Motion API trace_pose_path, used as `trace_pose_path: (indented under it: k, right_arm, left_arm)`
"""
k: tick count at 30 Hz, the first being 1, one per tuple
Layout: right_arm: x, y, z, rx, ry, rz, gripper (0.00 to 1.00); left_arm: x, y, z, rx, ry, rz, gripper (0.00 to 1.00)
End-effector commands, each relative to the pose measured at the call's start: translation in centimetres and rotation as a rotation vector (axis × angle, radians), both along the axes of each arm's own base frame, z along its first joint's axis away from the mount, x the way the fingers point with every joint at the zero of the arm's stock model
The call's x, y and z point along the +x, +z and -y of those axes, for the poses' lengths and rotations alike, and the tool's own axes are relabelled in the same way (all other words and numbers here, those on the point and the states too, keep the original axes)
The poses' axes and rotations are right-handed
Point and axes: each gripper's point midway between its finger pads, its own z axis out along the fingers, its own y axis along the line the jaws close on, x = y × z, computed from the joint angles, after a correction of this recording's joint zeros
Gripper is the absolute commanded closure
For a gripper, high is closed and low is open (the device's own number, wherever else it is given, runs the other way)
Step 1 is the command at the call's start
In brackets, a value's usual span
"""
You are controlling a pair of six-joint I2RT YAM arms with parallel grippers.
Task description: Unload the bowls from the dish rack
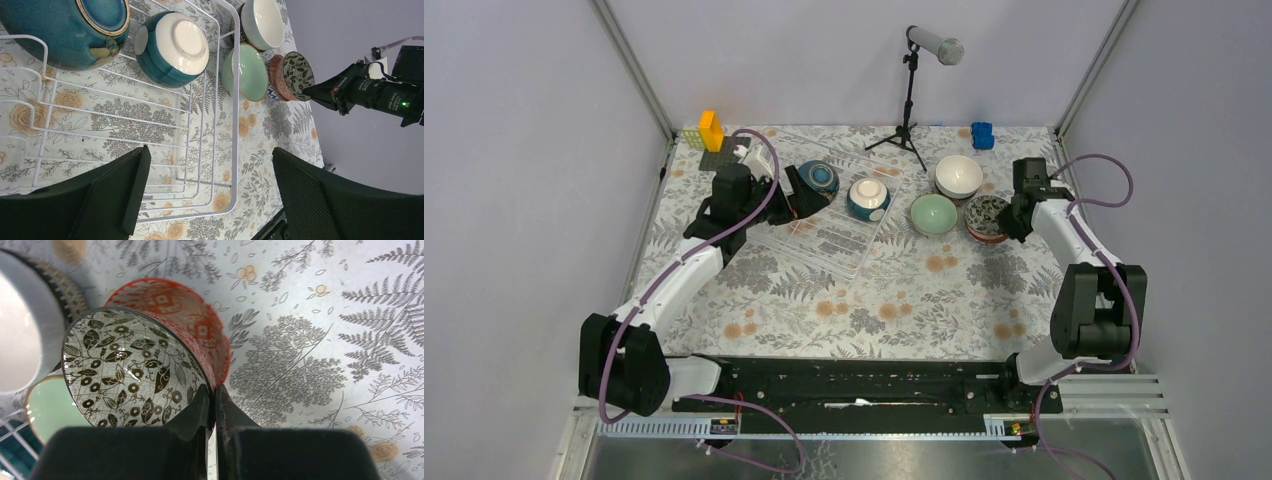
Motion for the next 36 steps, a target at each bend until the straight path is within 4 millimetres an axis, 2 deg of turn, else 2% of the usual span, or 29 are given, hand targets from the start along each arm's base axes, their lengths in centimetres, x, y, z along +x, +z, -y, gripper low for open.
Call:
trace_pose_path:
  k: [1,8,9,10,11,17,20,22,24,28,33,36]
  right_arm:
    - [1.0,-0.2,0.9,0.004,-0.044,0.028,1.00]
    - [1.4,-1.8,0.8,0.041,-0.028,0.000,0.89]
    - [1.5,-1.8,0.8,0.044,-0.030,0.003,0.80]
    - [1.5,-1.6,0.8,0.046,-0.029,0.007,0.65]
    - [1.6,-1.3,0.8,0.045,-0.028,0.016,0.56]
    - [1.3,1.5,0.7,0.036,0.001,0.088,0.51]
    - [0.9,3.5,0.2,0.041,0.043,0.142,0.35]
    - [0.6,4.8,-0.7,0.069,0.096,0.186,0.34]
    - [0.5,6.0,-2.6,0.106,0.209,0.252,0.32]
    - [-0.5,7.5,-8.0,0.183,0.472,0.353,0.25]
    - [-2.5,8.8,-13.4,0.234,0.691,0.396,0.10]
    - [-3.7,9.9,-16.0,0.249,0.800,0.448,0.01]
  left_arm:
    - [0.4,2.8,0.0,-0.004,0.004,0.094,0.04]
    - [0.8,2.7,0.5,0.008,0.015,0.095,0.04]
    - [1.0,2.6,0.6,0.010,0.015,0.092,0.03]
    - [1.1,2.5,0.8,0.013,0.012,0.091,0.04]
    - [1.1,2.4,1.0,0.016,0.008,0.088,0.03]
    - [1.7,1.9,2.0,0.050,0.011,0.091,0.03]
    - [2.2,1.6,2.5,0.079,0.021,0.096,0.03]
    - [2.6,1.3,2.9,0.117,0.029,0.098,0.03]
    - [2.9,0.8,3.7,0.160,0.025,0.097,0.03]
    - [3.7,-0.9,5.6,0.254,0.004,0.081,0.03]
    - [4.7,-2.6,7.9,0.366,-0.005,0.073,0.02]
    - [5.9,-3.5,8.3,0.441,0.027,0.074,0.01]
